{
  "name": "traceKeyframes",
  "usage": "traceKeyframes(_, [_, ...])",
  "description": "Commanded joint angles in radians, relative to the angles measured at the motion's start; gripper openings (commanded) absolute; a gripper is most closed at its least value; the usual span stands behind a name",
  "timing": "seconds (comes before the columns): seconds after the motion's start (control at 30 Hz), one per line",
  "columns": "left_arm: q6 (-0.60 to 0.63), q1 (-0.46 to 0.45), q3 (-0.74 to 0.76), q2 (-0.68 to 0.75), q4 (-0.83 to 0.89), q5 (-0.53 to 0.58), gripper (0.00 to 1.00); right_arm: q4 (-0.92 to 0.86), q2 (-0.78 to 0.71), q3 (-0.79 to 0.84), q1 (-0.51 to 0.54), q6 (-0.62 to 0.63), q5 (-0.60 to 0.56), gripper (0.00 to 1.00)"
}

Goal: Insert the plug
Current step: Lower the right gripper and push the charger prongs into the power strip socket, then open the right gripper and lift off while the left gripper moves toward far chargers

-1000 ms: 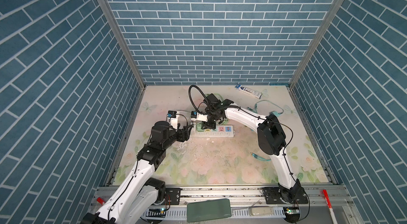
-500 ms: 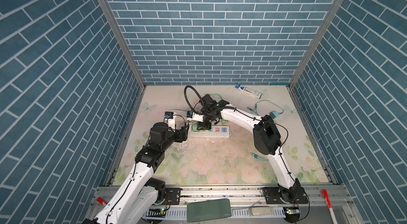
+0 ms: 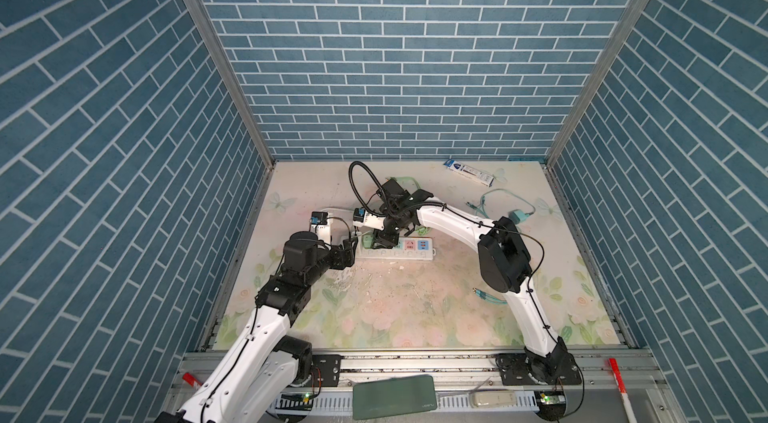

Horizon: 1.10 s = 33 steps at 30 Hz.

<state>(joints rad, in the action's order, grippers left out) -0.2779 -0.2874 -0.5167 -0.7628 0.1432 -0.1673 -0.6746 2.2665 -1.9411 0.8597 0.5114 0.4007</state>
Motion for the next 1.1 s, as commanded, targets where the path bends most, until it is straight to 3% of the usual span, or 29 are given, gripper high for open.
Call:
traceKeyframes(0.0, [0.000,0.006,0.002,-0.001,0.021,0.019,0.87,0.027,-0.111,0.094,-0.039,-0.056,0.029,0.54])
traceKeyframes(0.3, [-0.019,0.004,-0.135,-0.163,0.061,-0.054,0.88,0.198,-0.369,0.436,-0.201,-0.193,0.043,0.54])
traceKeyframes(0.43, [-0.032,-0.030,-0.224,-0.255,0.074,-0.069,0.89,0.236,-0.476,0.556,-0.268,-0.277,-0.052,0.54])
traceKeyframes(0.53, [-0.055,-0.094,-0.314,-0.323,0.122,-0.020,0.99,0.223,-0.530,0.605,-0.331,-0.387,-0.100,0.54])
traceKeyframes(0.8, [-0.128,-0.255,-0.520,-0.559,0.192,0.047,1.00,0.135,-0.635,0.698,-0.385,-0.569,-0.233,0.54])
traceKeyframes(0.97, [-0.164,-0.370,-0.683,-0.747,0.260,0.155,0.99,0.100,-0.715,0.764,-0.432,-0.696,-0.353,0.56])
traceKeyframes(1.07, [-0.231,-0.448,-0.781,-0.860,0.311,0.281,1.00,0.126,-0.775,0.828,-0.485,-0.756,-0.377,0.57])
